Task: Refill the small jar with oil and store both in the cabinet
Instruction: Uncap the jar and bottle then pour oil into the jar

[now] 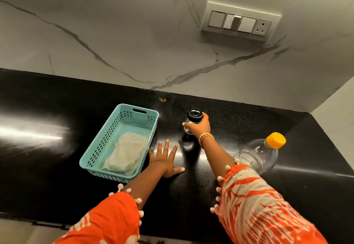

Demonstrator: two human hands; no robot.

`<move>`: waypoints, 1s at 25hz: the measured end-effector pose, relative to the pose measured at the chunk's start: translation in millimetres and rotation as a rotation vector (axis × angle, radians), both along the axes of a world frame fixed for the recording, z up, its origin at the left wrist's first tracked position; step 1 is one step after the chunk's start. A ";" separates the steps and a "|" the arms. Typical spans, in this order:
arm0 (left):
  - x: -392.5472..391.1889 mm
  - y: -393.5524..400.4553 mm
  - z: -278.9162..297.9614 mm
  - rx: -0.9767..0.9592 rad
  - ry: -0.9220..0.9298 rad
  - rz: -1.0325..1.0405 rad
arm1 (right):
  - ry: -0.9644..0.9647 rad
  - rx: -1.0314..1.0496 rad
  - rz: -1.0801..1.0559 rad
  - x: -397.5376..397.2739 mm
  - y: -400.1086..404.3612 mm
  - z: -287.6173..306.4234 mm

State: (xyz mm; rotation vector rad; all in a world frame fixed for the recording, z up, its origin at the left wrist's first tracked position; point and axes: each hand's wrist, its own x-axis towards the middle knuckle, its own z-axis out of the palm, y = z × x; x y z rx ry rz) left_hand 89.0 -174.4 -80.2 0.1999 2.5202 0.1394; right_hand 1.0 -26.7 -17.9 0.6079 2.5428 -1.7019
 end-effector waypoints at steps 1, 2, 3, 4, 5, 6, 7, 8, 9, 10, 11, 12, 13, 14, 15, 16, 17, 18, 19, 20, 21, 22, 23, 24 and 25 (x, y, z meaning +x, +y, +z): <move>-0.5 0.3 -0.6 0.000 -0.009 -0.002 | 0.021 0.001 -0.011 -1.2 -0.6 -2.6; -0.9 0.6 -1.1 -0.001 -0.012 -0.005 | 0.040 0.004 -0.023 -1.3 -0.8 -4.8; -1.3 0.6 -1.9 -0.002 -0.011 -0.008 | 0.058 0.011 -0.032 -0.6 -0.3 -6.3; -1.7 0.3 -3.0 -0.003 -0.007 -0.012 | 0.077 0.021 -0.037 0.6 0.6 -6.9; -2.7 0.0 -4.2 -0.003 -0.004 -0.015 | 0.097 0.033 -0.038 2.9 1.4 -6.9; -3.5 -0.2 -5.0 -0.001 0.000 -0.015 | 0.123 0.042 -0.037 6.8 1.6 -6.7; -3.9 -0.3 -5.6 0.006 0.005 -0.011 | 0.154 0.053 -0.038 13.0 0.7 -6.6; -3.3 -0.2 -6.4 0.021 0.016 -0.004 | 0.192 0.064 -0.041 21.7 -0.9 -7.0; -1.6 -0.6 -7.4 0.044 0.035 0.007 | 0.234 0.070 -0.047 32.5 -3.4 -7.9; 1.5 -1.5 -8.2 0.076 0.065 0.019 | 0.273 0.067 -0.052 44.8 -6.0 -9.3; 5.2 -2.6 -9.6 0.117 0.112 0.035 | 0.304 0.056 -0.059 57.8 -8.0 -11.0; 9.6 -3.8 -11.3 0.164 0.176 0.054 | 0.324 0.043 -0.065 71.3 -9.0 -12.7; 14.2 -5.0 -12.8 0.209 0.253 0.078 | 0.335 0.036 -0.070 85.3 -9.1 -13.8; 19.6 -5.9 -12.9 0.251 0.331 0.109 | 0.339 0.035 -0.069 99.7 -7.9 -14.5; 23.8 -6.3 -11.8 0.301 0.398 0.149 | 0.333 0.036 -0.061 113.0 -6.5 -14.6; 27.1 -7.1 -9.2 0.374 0.446 0.204 | 0.319 0.036 -0.049 124.9 -5.3 -14.4; 31.5 -7.0 -5.2 0.464 0.478 0.262 | 0.301 0.035 -0.033 137.6 -3.0 -13.8; 36.0 -7.3 -1.0 0.554 0.499 0.309 | 0.286 0.032 -0.017 148.9 -0.7 -13.4; 41.5 -7.5 2.4 0.626 0.511 0.343 | 0.273 0.027 0.004 159.7 1.7 -13.3; 47.9 -7.4 6.2 0.675 0.517 0.365 | 0.263 0.025 0.031 169.0 4.1 -13.5; 54.9 -6.8 10.3 0.707 0.520 0.383 | 0.258 0.031 0.062 177.8 6.5 -13.8; 61.6 -6.1 13.1 0.729 0.525 0.401 | 0.255 0.045 0.089 185.0 8.0 -14.1; 66.2 -5.1 14.2 0.744 0.530 0.414 | 0.251 0.060 0.106 189.5 8.3 -14.5; 71.9 -3.2 15.4 0.756 0.534 0.423 | 0.240 0.070 0.116 193.4 9.0 -14.4; 77.5 -0.8 17.5 0.774 0.531 0.434 | 0.222 0.074 0.127 196.6 10.1 -13.2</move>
